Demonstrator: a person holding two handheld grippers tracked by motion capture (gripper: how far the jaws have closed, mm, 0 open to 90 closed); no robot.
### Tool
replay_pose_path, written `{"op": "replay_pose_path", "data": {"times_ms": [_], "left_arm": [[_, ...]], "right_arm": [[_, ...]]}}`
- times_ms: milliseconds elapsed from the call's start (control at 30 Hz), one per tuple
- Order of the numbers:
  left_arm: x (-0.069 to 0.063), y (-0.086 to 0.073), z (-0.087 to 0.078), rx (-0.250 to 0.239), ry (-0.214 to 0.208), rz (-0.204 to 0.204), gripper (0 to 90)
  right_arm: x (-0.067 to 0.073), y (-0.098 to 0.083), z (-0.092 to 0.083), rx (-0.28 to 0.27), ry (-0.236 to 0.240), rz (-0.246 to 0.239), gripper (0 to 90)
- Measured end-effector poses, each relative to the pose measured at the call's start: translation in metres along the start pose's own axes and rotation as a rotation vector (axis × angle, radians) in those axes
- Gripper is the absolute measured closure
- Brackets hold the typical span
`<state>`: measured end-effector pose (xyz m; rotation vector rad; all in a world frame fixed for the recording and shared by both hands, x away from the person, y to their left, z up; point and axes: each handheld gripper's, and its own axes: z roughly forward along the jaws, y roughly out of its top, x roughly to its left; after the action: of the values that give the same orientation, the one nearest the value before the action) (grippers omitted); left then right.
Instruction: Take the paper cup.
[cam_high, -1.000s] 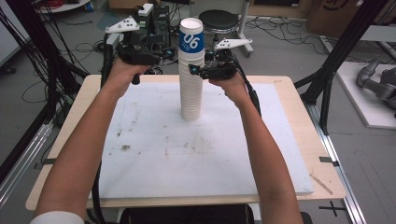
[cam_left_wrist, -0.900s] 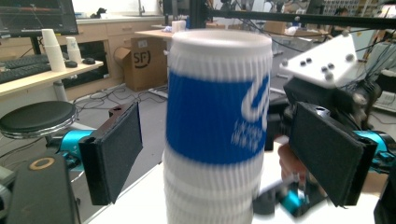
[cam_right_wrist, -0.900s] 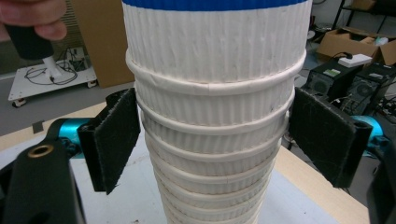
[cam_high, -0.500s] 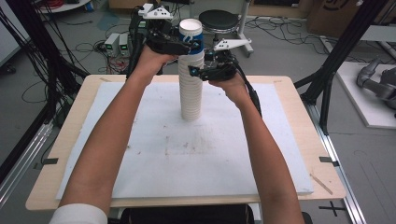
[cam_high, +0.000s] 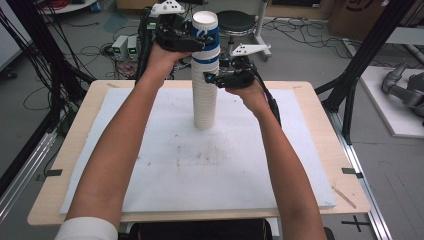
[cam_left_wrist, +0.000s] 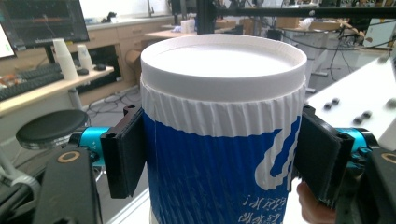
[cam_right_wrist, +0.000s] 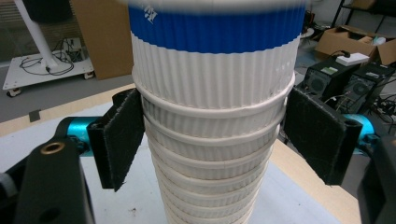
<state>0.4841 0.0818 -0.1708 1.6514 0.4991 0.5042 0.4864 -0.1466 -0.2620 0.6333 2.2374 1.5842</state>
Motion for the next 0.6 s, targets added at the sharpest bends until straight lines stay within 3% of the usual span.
{"op": "replay_pose_path", "data": {"times_ms": [133, 333, 467, 600], "left_arm": [[-0.001, 0.005, 0.000, 0.015, 0.015, 0.001, 27.0], [-0.005, 0.019, -0.009, -0.052, 0.039, 0.006, 27.0], [-0.004, 0.033, -0.026, -0.109, 0.062, 0.004, 26.9], [-0.004, 0.035, -0.039, -0.116, 0.064, -0.009, 26.9]], "right_arm": [[-0.001, -0.001, 0.001, -0.010, -0.001, 0.013, 21.2], [0.000, -0.001, 0.001, -0.005, -0.006, 0.026, 21.1], [0.000, -0.002, 0.000, 0.013, -0.016, 0.025, 21.0], [0.001, -0.006, -0.006, 0.031, -0.007, 0.020, 21.2]]}}
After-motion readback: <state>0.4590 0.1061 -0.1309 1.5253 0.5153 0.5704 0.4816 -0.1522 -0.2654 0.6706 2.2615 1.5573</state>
